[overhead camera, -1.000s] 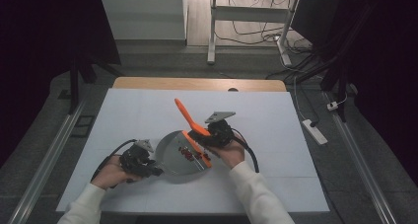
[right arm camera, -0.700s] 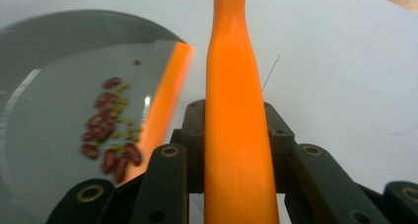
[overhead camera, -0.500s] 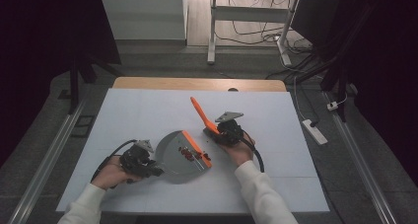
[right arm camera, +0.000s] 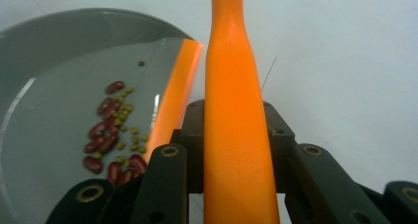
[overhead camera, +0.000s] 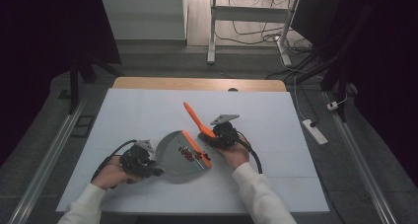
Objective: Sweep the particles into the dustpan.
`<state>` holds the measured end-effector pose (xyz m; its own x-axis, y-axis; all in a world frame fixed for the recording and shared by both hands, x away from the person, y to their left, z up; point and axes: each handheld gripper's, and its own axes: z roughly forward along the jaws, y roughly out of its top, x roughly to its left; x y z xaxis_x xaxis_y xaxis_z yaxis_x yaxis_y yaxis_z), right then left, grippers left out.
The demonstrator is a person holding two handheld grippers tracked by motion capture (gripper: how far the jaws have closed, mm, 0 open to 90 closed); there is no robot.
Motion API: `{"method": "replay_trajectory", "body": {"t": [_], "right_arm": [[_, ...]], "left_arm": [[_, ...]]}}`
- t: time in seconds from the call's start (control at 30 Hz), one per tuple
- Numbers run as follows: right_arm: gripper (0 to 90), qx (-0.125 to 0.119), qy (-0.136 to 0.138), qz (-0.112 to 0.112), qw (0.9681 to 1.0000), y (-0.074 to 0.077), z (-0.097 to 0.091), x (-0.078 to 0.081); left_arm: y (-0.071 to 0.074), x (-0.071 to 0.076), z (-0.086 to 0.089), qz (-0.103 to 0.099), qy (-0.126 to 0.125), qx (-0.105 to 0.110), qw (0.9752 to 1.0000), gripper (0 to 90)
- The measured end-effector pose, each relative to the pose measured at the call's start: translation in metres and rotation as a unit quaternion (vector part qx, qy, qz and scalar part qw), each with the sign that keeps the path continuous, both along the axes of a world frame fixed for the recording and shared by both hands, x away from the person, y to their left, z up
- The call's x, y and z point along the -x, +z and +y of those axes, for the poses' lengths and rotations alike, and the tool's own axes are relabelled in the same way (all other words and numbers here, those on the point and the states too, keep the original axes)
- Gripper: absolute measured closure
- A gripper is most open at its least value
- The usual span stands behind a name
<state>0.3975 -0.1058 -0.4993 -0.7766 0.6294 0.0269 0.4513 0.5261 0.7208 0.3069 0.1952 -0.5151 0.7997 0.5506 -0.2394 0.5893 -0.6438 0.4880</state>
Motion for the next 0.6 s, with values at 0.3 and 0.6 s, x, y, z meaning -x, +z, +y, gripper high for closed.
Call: {"method": "replay_trajectory", "body": {"t": [0.3,0.6], "right_arm": [[70.1,-0.013,0.019,0.012,0.9996,-0.001,0.009,0.009],[70.2,-0.027,0.037,0.011,0.9989,0.002,0.019,0.018]], "left_arm": [[0.0,0.0,0.0,0.0,0.0,0.001,1.0,61.8],[0.0,0.0,0.0,0.001,0.0,-0.001,1.0,61.9]]}}
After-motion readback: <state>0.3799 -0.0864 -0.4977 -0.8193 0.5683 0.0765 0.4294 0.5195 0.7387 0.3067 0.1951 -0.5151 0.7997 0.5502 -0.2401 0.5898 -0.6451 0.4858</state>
